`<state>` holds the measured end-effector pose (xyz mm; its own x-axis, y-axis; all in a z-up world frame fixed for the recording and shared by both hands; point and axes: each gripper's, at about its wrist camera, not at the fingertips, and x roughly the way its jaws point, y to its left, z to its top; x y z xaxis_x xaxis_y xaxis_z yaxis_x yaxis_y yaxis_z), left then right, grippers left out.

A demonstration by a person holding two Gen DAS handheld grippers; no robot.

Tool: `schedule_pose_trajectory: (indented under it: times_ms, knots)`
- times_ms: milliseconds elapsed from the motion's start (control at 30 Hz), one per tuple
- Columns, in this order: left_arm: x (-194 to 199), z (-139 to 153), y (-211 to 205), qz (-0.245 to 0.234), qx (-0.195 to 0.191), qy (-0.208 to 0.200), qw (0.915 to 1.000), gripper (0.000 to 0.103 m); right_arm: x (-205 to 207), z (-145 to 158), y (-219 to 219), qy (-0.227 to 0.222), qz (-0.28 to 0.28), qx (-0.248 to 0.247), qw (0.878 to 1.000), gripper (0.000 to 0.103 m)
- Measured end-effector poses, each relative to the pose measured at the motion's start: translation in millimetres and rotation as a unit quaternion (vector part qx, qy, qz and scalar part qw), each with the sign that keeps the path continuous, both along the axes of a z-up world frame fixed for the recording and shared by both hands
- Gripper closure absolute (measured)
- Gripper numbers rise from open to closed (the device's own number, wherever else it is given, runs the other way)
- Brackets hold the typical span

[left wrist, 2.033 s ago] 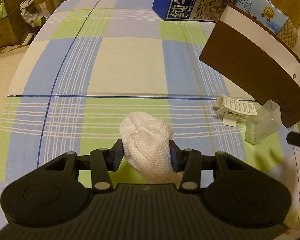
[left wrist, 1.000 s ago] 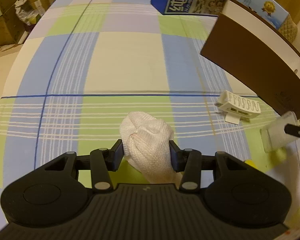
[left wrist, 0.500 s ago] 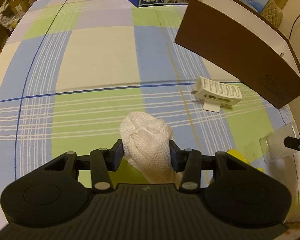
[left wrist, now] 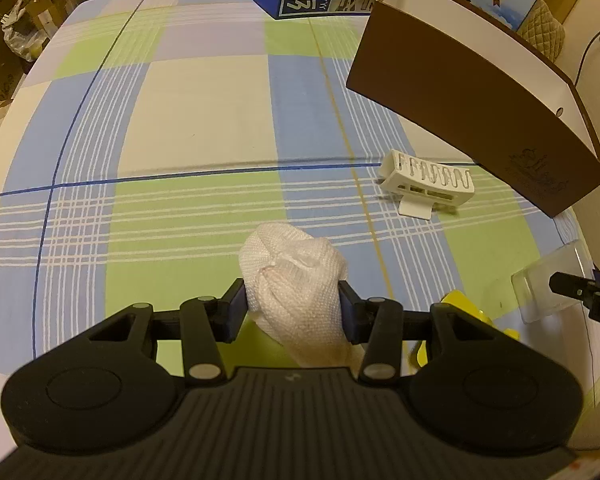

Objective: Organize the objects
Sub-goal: 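Carry the white sock and clear plastic box over the brown box with both tools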

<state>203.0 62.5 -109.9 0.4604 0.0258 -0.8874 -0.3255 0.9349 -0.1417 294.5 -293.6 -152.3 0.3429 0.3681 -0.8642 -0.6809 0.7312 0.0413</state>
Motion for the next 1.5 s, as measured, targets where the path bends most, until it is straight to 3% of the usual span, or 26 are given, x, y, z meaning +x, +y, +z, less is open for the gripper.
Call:
schedule_pose_trajectory:
  times_ms: [400,867,1267,1500]
  knots:
    - [-2,11,-16,-0.006,0.002,-0.009,0.9999,0.062,1,22,-22,0.008,-0.013,0.048,0.999,0.075]
    - [25,50,-39,-0.033,0.004,-0.056,0.9979,0.062,23,75,-55,-0.007,-0.045,0.122,0.992,0.075]
    - [70,90,-51,-0.06,0.004,-0.11,0.9921,0.062,58,122,-61,-0.042,-0.043,0.171,0.983,0.075]
    - [110,114,-58,-0.08,0.023,-0.142,0.9864,0.062,94,142,-50,-0.073,-0.041,0.183,0.98,0.075]
